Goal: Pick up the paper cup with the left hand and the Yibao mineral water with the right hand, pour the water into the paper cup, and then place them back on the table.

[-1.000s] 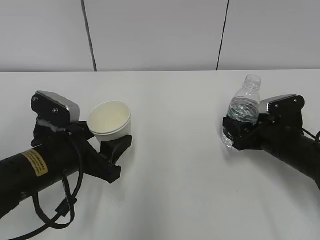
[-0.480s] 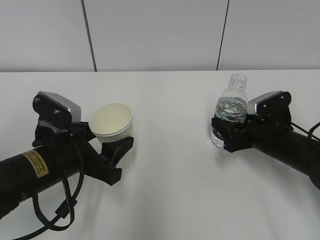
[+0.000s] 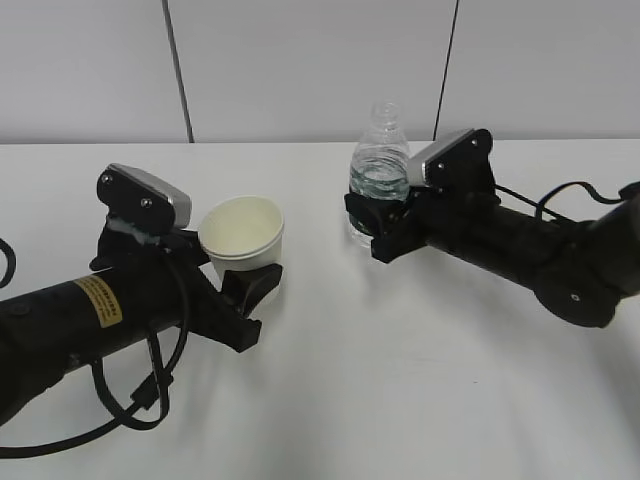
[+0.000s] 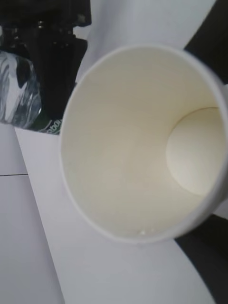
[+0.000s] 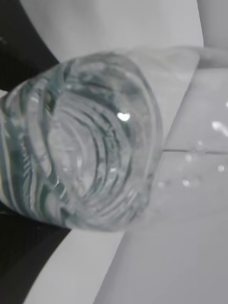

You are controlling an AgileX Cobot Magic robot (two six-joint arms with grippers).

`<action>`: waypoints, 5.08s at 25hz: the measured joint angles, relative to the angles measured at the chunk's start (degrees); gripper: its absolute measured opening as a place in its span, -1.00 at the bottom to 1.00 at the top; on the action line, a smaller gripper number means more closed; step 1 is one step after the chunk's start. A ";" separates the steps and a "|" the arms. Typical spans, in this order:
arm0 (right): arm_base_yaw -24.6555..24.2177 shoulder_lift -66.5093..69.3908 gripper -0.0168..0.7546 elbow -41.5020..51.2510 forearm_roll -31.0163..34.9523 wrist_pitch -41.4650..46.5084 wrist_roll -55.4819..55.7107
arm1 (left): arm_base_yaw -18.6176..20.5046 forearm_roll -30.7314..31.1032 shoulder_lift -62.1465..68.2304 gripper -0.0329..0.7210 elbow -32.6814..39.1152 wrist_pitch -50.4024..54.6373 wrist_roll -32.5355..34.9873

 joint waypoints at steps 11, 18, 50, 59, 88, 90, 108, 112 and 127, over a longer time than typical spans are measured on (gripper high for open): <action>4.45 2.93 0.26 -12.17 -1.19 6.71 0.13 | 0.00 0.37 0.98 0.30 -3.83 1.33 0.00; 4.59 3.29 0.26 -14.82 -1.58 7.33 -5.77 | 0.00 0.64 2.54 0.30 -4.08 -0.97 0.00; 4.59 3.29 0.25 -15.12 -1.80 4.88 -26.89 | 0.00 3.01 2.54 0.30 -4.08 -2.74 0.00; 4.59 3.29 0.25 -15.12 -1.93 4.79 -33.11 | 0.00 3.03 2.54 0.30 -4.08 -2.42 0.00; 4.59 3.29 0.25 -15.12 -1.95 2.56 -59.39 | 0.00 3.24 2.54 0.30 -4.08 1.06 0.00; 4.59 3.29 0.25 -15.12 -1.95 2.27 -61.17 | 0.00 3.24 2.54 0.30 -4.08 1.55 0.00; 4.59 3.29 0.25 -15.12 -3.06 -0.35 -71.61 | 0.00 3.28 2.54 0.30 -4.08 3.55 -0.23; 4.59 3.29 0.25 -15.12 -3.19 -0.35 -72.04 | 0.00 3.28 2.54 0.30 -4.08 3.55 -0.23; 4.59 3.29 0.25 -15.12 -3.32 -0.58 -72.28 | 0.00 4.46 2.54 0.30 -4.08 3.55 -0.28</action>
